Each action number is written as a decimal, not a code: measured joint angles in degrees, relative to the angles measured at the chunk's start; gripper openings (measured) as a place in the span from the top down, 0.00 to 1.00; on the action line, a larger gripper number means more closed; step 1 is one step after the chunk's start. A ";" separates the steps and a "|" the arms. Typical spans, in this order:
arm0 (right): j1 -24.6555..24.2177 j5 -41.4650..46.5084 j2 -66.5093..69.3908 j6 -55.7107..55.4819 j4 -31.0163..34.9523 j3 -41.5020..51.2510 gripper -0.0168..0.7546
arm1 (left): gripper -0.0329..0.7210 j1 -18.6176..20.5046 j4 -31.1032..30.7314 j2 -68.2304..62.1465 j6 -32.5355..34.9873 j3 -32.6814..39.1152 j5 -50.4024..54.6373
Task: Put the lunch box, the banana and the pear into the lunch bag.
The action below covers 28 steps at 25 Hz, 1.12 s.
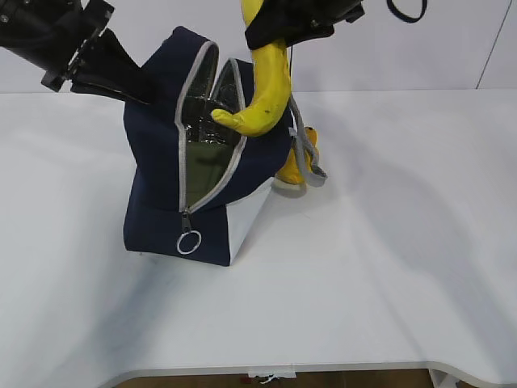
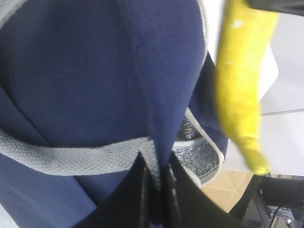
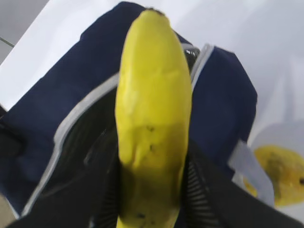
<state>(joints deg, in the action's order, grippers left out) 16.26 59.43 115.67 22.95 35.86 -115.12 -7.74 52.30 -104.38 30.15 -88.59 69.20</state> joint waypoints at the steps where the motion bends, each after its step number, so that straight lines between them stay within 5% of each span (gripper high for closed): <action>1: 0.00 -1.03 0.70 1.46 1.03 0.00 0.61 | 0.95 0.00 0.00 0.00 0.00 0.00 0.00; 28: 0.00 -5.95 11.14 25.47 23.35 0.00 0.61 | 0.95 0.00 0.07 0.00 0.00 0.00 0.00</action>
<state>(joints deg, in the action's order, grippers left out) 16.26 53.48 126.81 48.41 59.21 -115.12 -7.74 52.38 -104.38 30.15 -88.59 69.20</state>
